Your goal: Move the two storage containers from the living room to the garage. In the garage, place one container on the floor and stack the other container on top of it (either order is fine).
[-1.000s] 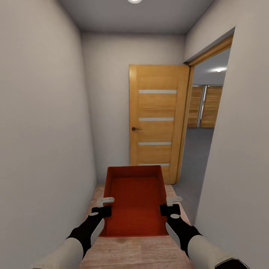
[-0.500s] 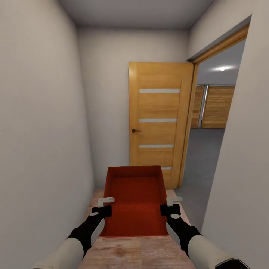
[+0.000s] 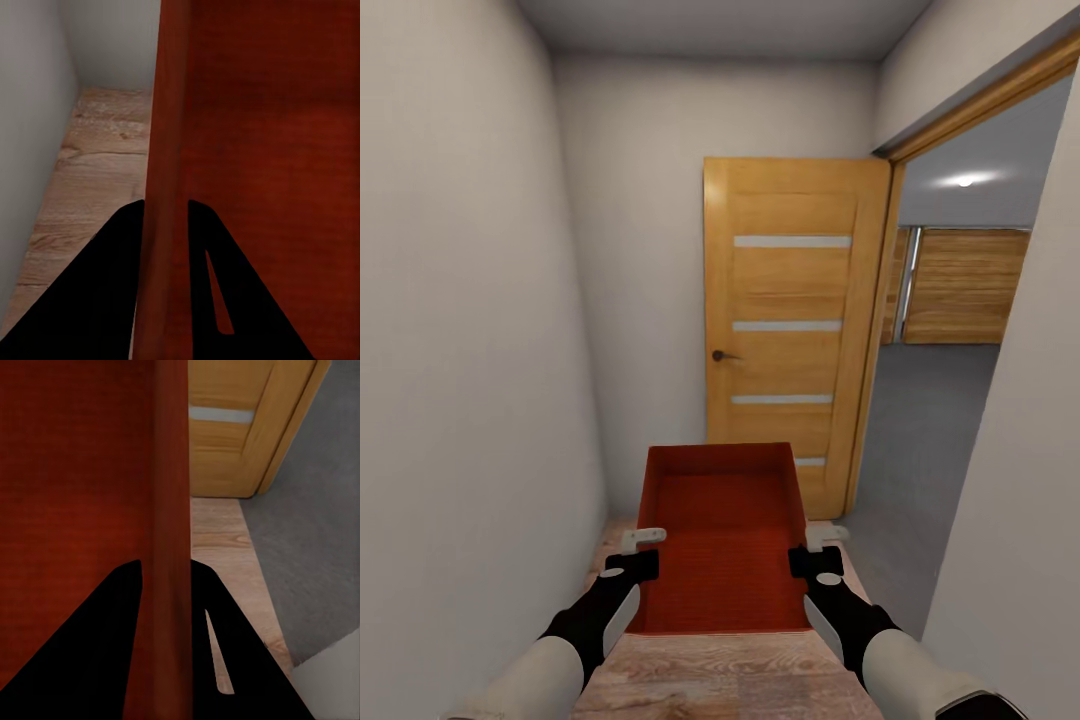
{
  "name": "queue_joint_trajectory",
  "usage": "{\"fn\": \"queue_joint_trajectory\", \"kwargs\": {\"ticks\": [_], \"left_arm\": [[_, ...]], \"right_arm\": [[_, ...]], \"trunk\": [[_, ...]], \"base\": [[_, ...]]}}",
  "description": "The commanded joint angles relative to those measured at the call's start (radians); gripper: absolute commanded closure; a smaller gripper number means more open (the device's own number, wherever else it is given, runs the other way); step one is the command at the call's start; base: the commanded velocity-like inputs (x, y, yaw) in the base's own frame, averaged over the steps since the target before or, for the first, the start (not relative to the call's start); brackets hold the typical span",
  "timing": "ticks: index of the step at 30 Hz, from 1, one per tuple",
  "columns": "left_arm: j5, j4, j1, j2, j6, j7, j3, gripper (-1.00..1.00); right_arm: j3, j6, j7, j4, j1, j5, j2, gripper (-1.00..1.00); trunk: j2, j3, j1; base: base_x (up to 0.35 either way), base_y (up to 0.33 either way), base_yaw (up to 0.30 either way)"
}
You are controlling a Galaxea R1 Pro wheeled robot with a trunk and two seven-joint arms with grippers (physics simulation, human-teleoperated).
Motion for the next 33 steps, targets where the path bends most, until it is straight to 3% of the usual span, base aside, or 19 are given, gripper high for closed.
{"fn": "queue_joint_trajectory", "kwargs": {"ticks": [1, 11, 21, 33], "left_arm": [[-0.005, -0.003, 0.0, 0.022, 0.007, 0.019, 0.005, 1.0], [-0.004, -0.003, 0.0, 0.023, 0.007, 0.019, 0.005, 1.0], [-0.002, -0.003, 0.0, 0.023, 0.007, 0.019, 0.005, 1.0], [0.0, -0.003, 0.0, 0.022, 0.007, 0.077, 0.002, 1.0]], "right_arm": [[-0.03, -0.007, -0.024, 0.0, -0.002, -0.003, -0.001, 1.0], [-0.03, -0.001, -0.027, 0.0, -0.002, -0.003, 0.0, 1.0], [-0.03, -0.001, -0.033, 0.0, -0.002, -0.003, 0.001, 1.0], [-0.03, 0.0, -0.033, 0.0, -0.002, -0.005, 0.001, 1.0]], "trunk": [[-0.001, -0.002, 0.001], [-0.001, -0.002, 0.001], [-0.001, -0.002, 0.001], [-0.001, -0.002, 0.001]], "base": [[0.322, 0.0, 0.0], [0.178, 0.0, -0.058], [0.004, 0.0, -0.273], [0.0, 0.0, -0.288]]}}
